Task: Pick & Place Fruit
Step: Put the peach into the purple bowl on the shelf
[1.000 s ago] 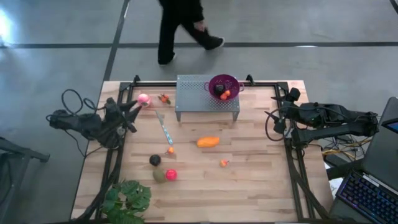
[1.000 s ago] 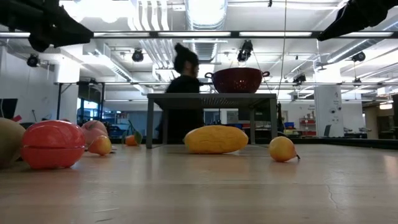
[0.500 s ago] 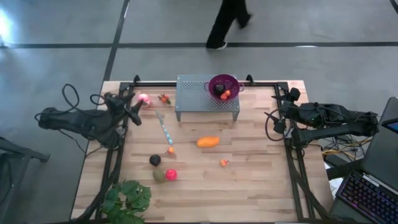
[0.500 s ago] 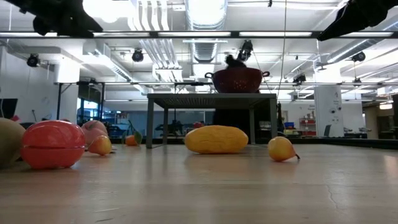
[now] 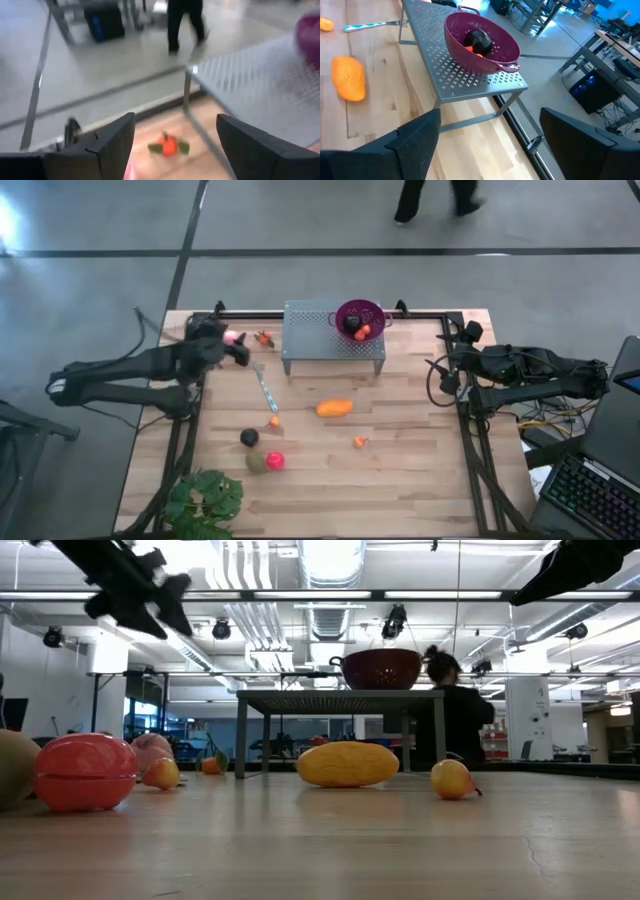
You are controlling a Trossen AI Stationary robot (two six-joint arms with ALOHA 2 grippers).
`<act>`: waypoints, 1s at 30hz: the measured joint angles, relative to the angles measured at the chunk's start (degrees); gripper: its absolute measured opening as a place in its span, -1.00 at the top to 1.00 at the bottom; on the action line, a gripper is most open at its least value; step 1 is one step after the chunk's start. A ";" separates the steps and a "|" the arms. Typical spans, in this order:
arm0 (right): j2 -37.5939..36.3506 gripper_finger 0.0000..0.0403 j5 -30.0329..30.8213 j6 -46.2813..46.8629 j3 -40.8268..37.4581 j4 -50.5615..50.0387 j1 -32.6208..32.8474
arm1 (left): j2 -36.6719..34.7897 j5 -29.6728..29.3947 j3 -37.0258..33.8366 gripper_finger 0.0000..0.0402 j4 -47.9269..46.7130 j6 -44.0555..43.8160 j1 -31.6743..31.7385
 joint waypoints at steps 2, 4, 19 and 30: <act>-0.02 -0.61 0.00 0.06 0.00 0.00 0.00 | 2.55 4.70 0.81 -0.42 -1.88 -1.97 3.34; -0.02 -0.59 0.00 -0.03 0.00 -0.02 0.00 | 4.70 7.33 2.15 -0.42 -5.39 -3.09 6.16; -0.02 -0.41 0.00 0.07 0.00 0.00 0.00 | 20.01 12.13 10.20 -0.42 -20.94 -4.56 17.08; -0.02 -0.28 0.00 -0.03 0.00 0.00 0.00 | 27.99 14.76 8.09 -0.42 -22.24 -10.27 17.06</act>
